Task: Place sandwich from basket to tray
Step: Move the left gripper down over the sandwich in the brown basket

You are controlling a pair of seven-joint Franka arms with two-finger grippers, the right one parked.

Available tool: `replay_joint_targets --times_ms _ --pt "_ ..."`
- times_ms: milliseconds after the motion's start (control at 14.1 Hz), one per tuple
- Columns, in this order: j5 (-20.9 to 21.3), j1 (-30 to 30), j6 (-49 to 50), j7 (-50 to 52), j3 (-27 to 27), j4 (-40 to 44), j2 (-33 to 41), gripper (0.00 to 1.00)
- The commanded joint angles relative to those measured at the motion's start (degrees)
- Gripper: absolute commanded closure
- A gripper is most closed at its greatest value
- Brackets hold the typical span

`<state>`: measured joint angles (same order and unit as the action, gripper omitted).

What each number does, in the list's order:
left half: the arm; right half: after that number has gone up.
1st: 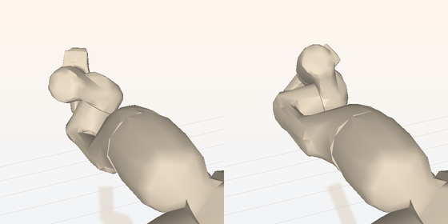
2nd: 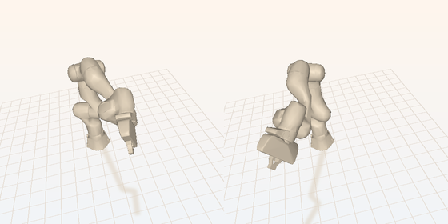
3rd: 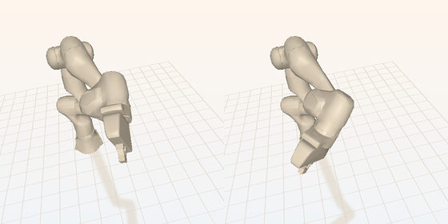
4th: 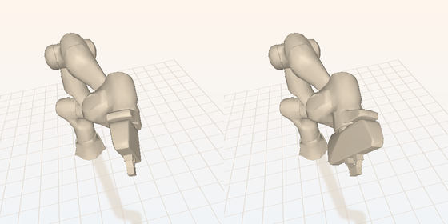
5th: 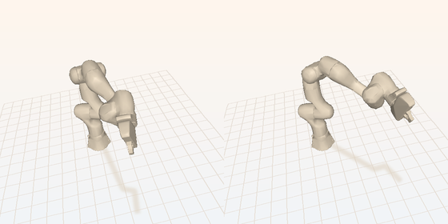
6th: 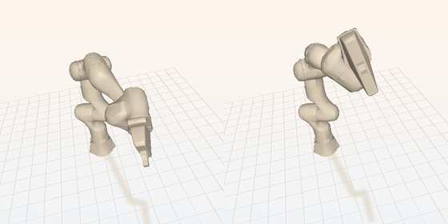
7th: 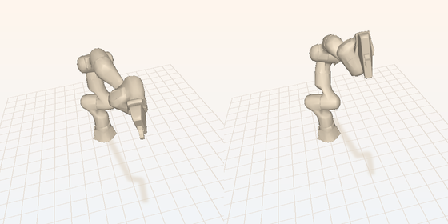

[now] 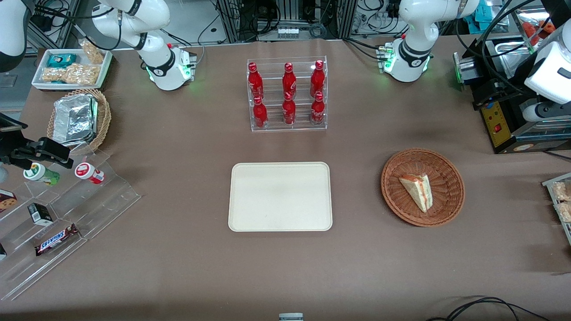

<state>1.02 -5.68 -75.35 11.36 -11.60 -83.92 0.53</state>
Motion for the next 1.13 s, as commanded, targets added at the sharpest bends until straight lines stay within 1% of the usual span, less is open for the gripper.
replay_joint_targets --times_ms 0,213,496,567,638,780,850,992,1063 --pt "-0.49 -0.39 0.47 -1.16 -0.18 0.42 -0.09 0.0" --pt "-0.57 -0.47 0.47 -0.55 -0.18 0.25 -1.4 0.0" --pt "-0.75 -0.83 2.4 0.15 0.09 -0.72 -8.24 0.0" --pt "-0.75 -0.74 1.71 1.28 1.04 -0.81 -10.35 0.0" --pt "-0.93 -0.65 -0.22 3.38 2.45 -0.9 -12.11 0.0" --pt "-0.93 -0.65 -6.7 7.86 2.9 -4.04 -12.66 0.0" --pt "-0.93 -0.65 -10.65 11.37 2.9 -6.76 -12.74 0.0" --pt "-1.01 -0.56 -22.41 19.02 2.9 -14.31 -12.48 0.0" --pt "-1.1 -0.56 -25.86 20.35 2.81 -16.43 -13.09 0.0"
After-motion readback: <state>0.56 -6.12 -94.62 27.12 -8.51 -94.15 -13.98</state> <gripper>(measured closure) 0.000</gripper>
